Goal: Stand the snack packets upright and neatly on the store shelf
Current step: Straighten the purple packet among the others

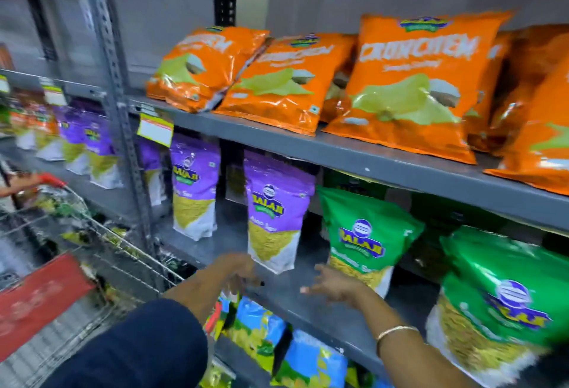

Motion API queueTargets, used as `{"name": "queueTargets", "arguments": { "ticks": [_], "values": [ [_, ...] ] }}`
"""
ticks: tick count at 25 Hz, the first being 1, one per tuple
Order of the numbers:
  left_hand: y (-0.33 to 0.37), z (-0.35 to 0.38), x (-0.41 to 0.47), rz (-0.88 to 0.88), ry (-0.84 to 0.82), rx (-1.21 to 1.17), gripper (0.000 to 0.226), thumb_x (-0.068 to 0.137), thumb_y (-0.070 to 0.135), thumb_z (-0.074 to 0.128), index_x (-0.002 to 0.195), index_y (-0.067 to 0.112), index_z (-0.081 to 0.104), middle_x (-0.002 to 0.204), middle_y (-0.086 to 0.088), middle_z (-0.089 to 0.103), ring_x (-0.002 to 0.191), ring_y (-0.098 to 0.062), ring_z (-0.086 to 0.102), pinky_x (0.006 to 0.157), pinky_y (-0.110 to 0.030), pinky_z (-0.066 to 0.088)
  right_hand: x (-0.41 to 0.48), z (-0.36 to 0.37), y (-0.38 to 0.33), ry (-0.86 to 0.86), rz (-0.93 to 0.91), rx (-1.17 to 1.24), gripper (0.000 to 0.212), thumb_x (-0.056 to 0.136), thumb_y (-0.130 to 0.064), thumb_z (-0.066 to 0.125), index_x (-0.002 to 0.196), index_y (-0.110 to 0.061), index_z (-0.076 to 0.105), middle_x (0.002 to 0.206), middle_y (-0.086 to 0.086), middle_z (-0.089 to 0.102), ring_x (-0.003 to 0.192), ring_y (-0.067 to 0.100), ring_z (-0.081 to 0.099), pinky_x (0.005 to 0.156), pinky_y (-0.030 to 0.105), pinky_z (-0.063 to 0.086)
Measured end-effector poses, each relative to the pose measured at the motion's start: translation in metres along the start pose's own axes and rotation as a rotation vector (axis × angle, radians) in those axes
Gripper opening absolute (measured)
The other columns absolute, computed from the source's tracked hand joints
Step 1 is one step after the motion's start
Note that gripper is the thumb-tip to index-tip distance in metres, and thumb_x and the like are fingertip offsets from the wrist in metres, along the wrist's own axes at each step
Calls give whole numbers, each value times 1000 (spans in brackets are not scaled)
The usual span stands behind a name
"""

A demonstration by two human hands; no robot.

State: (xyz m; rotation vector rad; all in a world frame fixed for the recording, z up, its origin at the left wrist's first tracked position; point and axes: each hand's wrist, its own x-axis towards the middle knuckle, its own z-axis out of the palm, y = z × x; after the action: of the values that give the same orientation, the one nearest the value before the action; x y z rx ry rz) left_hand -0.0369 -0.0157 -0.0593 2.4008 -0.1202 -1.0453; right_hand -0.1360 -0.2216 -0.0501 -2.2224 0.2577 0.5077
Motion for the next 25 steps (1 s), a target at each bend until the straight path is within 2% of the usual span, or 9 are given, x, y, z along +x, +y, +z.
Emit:
{"name": "queueTargets", "arguments": {
  "ticks": [2, 5, 7, 9, 11, 16, 19, 22, 25],
  "values": [
    [-22, -37, 8, 88, 167, -117, 73, 52, 43, 85, 115, 18, 59, 137, -3, 53, 122, -21, 53, 103, -38, 46, 33, 14, -23, 230, -5, 61, 102, 69, -36, 78, 145, -5, 18, 149, 11, 36, 134, 26, 40, 95, 37, 48],
    [-22, -69, 21, 366, 334, -287, 96, 61, 31, 78, 140, 4, 31, 149, -14, 34, 137, -27, 35, 115, -38, 31, 73, 24, -38, 417, -57, 250, 111, 63, -19, 84, 146, -3, 13, 154, 13, 26, 142, 24, 26, 117, 35, 27],
    [-14, -77, 35, 497, 309, -367, 106, 54, 29, 80, 142, 5, 24, 147, -6, 34, 132, -17, 36, 106, -27, 36, 94, 23, -44, 450, -74, 369, 112, 54, -15, 89, 142, -1, 22, 148, 16, 35, 137, 24, 34, 113, 33, 28],
    [-13, -79, 52, 560, 215, -421, 86, 67, 2, 76, 139, 5, 28, 141, -7, 42, 118, -13, 42, 88, -22, 41, 120, 29, -41, 465, -110, 461, 126, 27, -41, 94, 133, -9, 34, 137, 17, 49, 126, 26, 47, 112, 42, 34],
    [-18, -80, 60, 595, 174, -477, 84, 59, 0, 78, 131, 6, 35, 132, -12, 52, 110, -17, 49, 82, -26, 46, 140, 42, -34, 485, -133, 533, 124, 12, -57, 89, 120, -21, 39, 128, 13, 57, 121, 27, 54, 109, 49, 39],
    [-52, -90, 64, 590, 160, -518, 97, 35, 25, 78, 124, 12, 41, 117, -10, 55, 109, -20, 50, 100, -45, 44, 125, 76, -59, 526, -125, 535, 120, 15, -56, 86, 122, -22, 45, 127, 5, 61, 120, 24, 57, 105, 47, 44],
    [-59, -91, 39, 554, 195, -450, 95, 48, 14, 83, 132, 3, 39, 119, -10, 56, 114, -22, 53, 95, -35, 48, 115, 85, -68, 510, -135, 549, 108, 19, -42, 90, 115, -21, 46, 120, 6, 63, 117, 27, 59, 104, 48, 44],
    [-57, -93, 30, 531, 209, -423, 89, 55, 11, 84, 132, 6, 40, 125, -12, 58, 119, -25, 54, 102, -36, 44, 121, 86, -65, 512, -178, 584, 124, 12, -57, 88, 121, -13, 47, 121, 10, 66, 113, 27, 62, 101, 50, 47],
    [-55, -93, 32, 517, 231, -420, 76, 69, 0, 76, 134, 5, 37, 131, -14, 55, 118, -20, 52, 95, -28, 42, 122, 85, -67, 515, -165, 577, 118, 19, -48, 89, 124, -14, 48, 120, 9, 67, 111, 26, 63, 100, 51, 47]
  ]
}}
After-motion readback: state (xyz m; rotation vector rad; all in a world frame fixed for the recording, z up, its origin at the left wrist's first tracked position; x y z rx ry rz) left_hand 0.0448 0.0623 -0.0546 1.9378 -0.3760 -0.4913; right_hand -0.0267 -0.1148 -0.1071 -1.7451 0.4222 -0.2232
